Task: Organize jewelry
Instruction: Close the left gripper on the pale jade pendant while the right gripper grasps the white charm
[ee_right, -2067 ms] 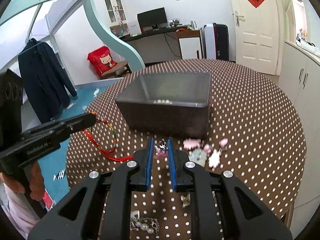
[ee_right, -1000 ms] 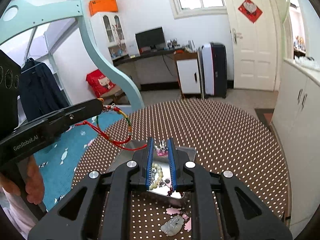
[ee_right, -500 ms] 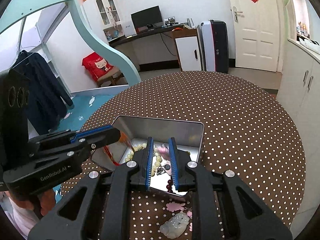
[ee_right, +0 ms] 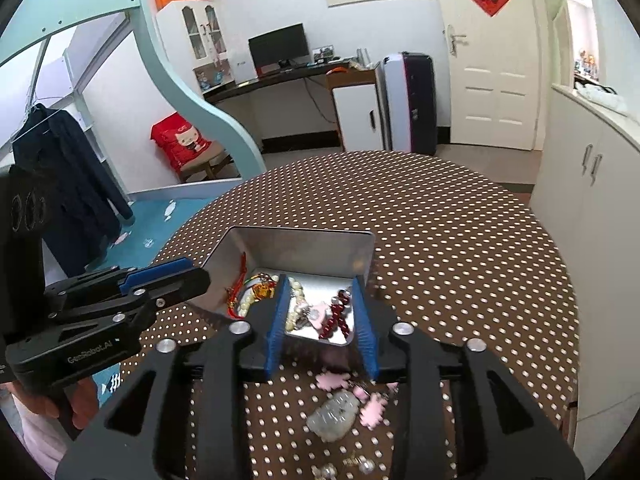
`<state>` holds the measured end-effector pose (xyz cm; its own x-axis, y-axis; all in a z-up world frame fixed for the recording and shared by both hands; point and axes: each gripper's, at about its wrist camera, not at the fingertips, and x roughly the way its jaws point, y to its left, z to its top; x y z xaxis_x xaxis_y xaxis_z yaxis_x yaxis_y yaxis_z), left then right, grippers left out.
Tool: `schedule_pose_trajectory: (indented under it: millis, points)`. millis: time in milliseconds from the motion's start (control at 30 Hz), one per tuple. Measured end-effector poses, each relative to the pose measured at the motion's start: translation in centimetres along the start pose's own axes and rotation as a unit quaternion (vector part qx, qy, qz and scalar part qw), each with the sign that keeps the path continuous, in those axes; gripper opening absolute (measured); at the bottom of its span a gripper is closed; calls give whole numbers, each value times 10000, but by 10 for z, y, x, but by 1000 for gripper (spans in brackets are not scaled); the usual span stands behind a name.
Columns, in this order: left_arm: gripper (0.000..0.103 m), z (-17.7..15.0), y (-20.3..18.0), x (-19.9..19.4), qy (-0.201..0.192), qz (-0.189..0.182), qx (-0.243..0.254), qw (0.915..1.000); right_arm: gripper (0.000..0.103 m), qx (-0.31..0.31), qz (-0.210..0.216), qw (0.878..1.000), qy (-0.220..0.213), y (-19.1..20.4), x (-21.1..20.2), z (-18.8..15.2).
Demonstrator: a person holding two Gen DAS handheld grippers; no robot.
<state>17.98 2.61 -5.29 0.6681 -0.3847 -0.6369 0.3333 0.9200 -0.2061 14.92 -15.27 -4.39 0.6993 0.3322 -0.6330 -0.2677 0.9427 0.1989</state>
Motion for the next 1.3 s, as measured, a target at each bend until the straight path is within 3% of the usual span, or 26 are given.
schedule_pose_trajectory:
  millis: [100, 200, 367, 467, 600, 933, 1133, 1200, 1300]
  points:
    - [34, -9, -11, -10, -84, -89, 82, 9999, 52, 35, -235, 9997, -71, -6, -13, -10]
    - [34, -19, -21, -16, -127, -174, 155, 9996, 65, 81, -424, 9990, -127, -11, -26, -21]
    - [35, -36, -39, -15, -73, -324, 264, 9991, 76, 175, -672, 9975, -151, -17, -40, -38]
    - [48, -45, -50, -8, 13, -341, 327, 9989, 82, 221, -811, 9963, -167, -23, -45, -48]
    - [51, -56, -62, 4, 163, -412, 412, 9982, 88, 331, -842, 9959, -97, -32, -43, -64]
    - [51, -67, -82, 46, 506, -318, 548, 9967, 90, 768, -1071, 9913, 58, -66, -39, -86]
    - [50, -70, -94, 74, 722, -43, 850, 9938, 90, 891, -1124, 9896, 113, -79, -37, -88]
    - [36, -73, -95, 82, 880, 44, 917, 9919, 90, 932, -1108, 9893, 191, -81, -35, -89]
    - [28, -75, -94, 86, 850, -68, 876, 9925, 90, 869, -1070, 9903, 190, -78, -35, -89]
